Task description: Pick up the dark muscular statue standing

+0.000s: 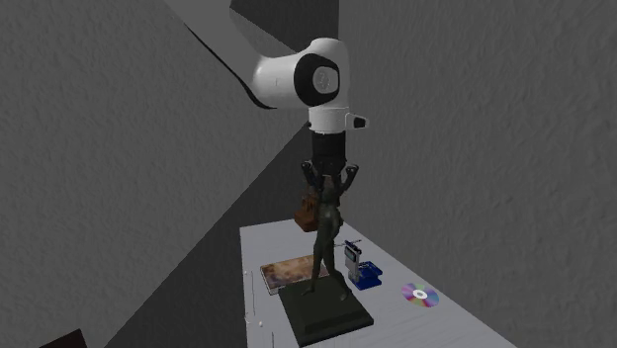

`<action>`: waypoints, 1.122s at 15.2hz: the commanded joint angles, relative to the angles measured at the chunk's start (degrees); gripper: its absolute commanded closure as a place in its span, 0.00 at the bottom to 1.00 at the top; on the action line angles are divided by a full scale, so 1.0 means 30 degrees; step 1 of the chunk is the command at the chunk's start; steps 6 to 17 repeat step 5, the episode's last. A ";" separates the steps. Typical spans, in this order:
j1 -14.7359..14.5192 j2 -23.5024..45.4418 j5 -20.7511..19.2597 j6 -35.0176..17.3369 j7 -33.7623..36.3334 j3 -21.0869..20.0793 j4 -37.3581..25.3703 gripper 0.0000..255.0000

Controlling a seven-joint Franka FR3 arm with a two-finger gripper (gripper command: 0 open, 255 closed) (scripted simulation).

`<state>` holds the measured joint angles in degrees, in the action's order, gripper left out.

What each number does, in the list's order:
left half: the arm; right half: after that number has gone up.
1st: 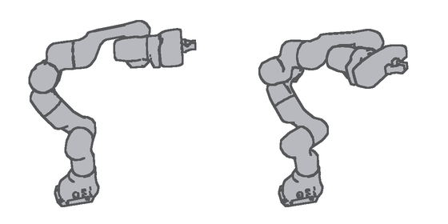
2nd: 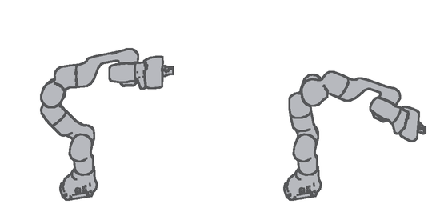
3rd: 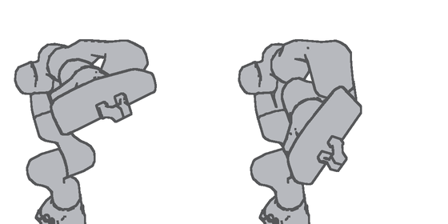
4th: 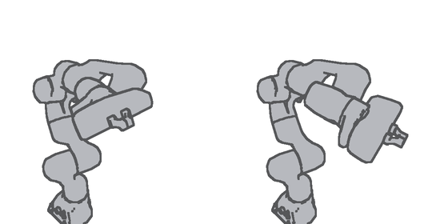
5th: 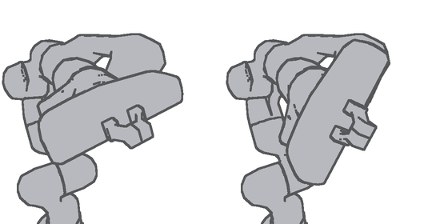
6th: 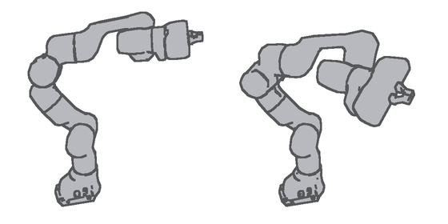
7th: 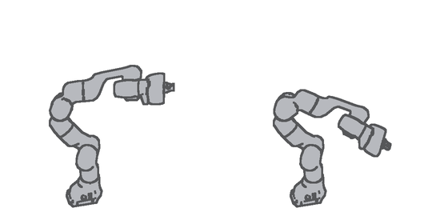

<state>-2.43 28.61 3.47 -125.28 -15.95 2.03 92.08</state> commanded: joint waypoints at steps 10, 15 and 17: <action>-0.0034 -0.0402 -0.0047 0.0866 0.0090 0.0014 -0.0493 1.00; -0.0034 -0.0402 -0.0047 0.0866 0.0090 0.0014 -0.0493 1.00; -0.0034 -0.0402 -0.0047 0.0866 0.0090 0.0014 -0.0493 1.00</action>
